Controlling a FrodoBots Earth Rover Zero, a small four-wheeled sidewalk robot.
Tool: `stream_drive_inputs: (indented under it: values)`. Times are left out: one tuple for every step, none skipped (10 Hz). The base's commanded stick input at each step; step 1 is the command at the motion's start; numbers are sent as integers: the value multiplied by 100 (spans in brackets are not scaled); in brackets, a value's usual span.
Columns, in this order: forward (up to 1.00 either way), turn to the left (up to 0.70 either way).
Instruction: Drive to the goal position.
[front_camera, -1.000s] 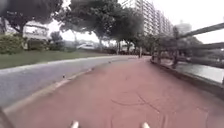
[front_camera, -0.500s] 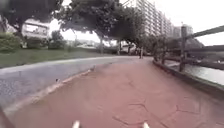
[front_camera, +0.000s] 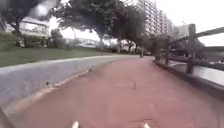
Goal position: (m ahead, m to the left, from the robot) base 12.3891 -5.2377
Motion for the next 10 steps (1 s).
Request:
stream_drive_inputs:
  values:
    - [70,-20]
    - [70,-27]
    - [70,-27]
    - [70,0]
    - [70,0]
    - [70,0]
    - [70,0]
    - [70,0]
    - [70,0]
    - [70,0]
